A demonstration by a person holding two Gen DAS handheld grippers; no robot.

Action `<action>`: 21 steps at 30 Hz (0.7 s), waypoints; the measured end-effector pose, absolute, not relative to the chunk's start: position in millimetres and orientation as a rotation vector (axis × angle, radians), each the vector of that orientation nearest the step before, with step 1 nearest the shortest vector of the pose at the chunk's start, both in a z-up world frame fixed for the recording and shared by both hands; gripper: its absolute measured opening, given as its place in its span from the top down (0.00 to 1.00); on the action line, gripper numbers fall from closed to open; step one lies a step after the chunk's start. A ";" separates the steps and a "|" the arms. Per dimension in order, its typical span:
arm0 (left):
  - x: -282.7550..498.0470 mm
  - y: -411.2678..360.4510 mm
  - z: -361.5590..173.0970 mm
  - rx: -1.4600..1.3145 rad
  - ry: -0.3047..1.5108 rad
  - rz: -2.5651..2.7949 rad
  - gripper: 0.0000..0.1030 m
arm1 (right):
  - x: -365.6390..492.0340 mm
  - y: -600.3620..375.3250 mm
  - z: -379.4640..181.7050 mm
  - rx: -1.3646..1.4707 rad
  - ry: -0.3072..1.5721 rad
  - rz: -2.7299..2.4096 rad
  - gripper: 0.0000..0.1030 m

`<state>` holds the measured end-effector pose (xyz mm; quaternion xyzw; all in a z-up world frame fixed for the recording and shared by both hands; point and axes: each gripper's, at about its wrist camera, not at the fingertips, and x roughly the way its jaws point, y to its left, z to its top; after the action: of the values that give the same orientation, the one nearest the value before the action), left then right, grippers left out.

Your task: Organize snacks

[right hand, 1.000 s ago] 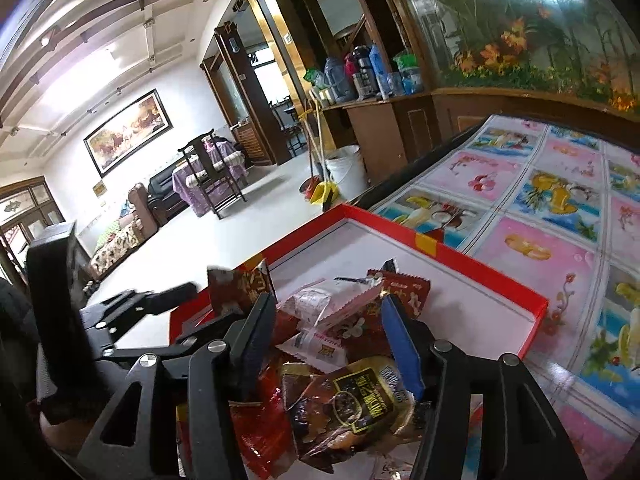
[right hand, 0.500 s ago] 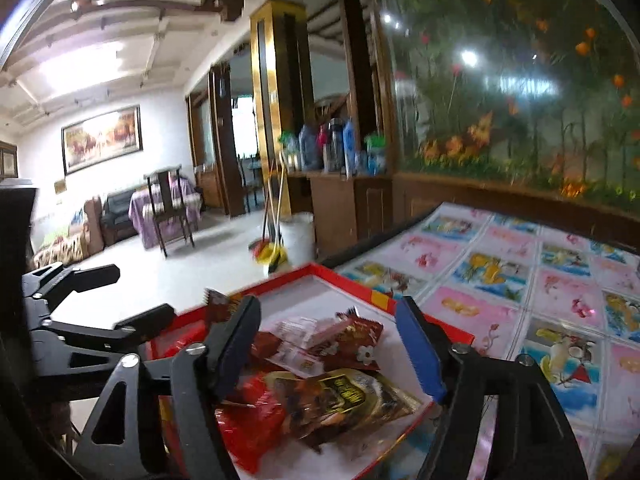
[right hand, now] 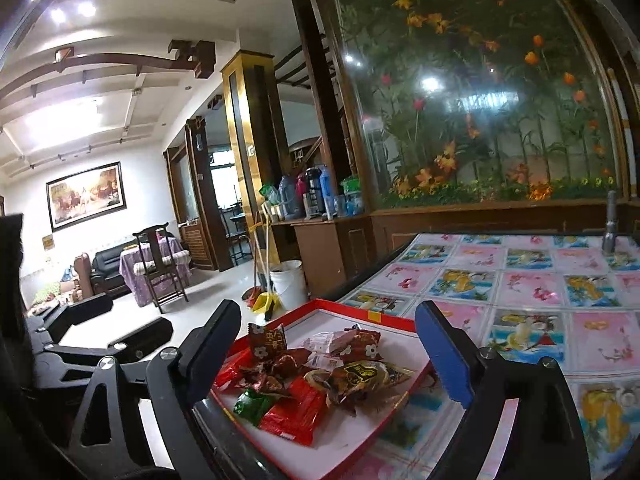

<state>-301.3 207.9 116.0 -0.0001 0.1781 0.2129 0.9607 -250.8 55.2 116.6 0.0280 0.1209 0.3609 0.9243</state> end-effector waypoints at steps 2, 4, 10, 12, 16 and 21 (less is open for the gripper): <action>-313.0 206.6 118.3 -0.018 0.362 0.422 0.00 | -267.0 51.7 121.9 0.036 0.230 0.721 0.13; -321.2 210.9 117.7 -0.060 0.387 0.409 0.00 | -279.8 47.3 126.3 0.038 0.222 0.717 0.13; -334.9 220.5 114.0 -0.125 0.410 0.461 0.00 | -309.4 33.4 132.1 0.061 0.218 0.715 0.10; -330.4 220.3 111.8 -0.125 0.420 0.496 0.00 | -315.7 34.4 127.1 0.042 0.228 0.682 0.10; -319.7 214.1 103.8 -0.100 0.459 0.464 0.00 | -319.0 42.9 109.0 0.017 0.296 0.593 0.10; -327.3 208.4 98.2 -0.053 0.463 0.459 0.00 | -316.1 55.5 96.1 0.010 0.361 0.571 0.10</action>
<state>-327.3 208.4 98.2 -0.0262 0.2275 0.2252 0.9470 -316.1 55.5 96.1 0.0051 0.1769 0.2800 0.9436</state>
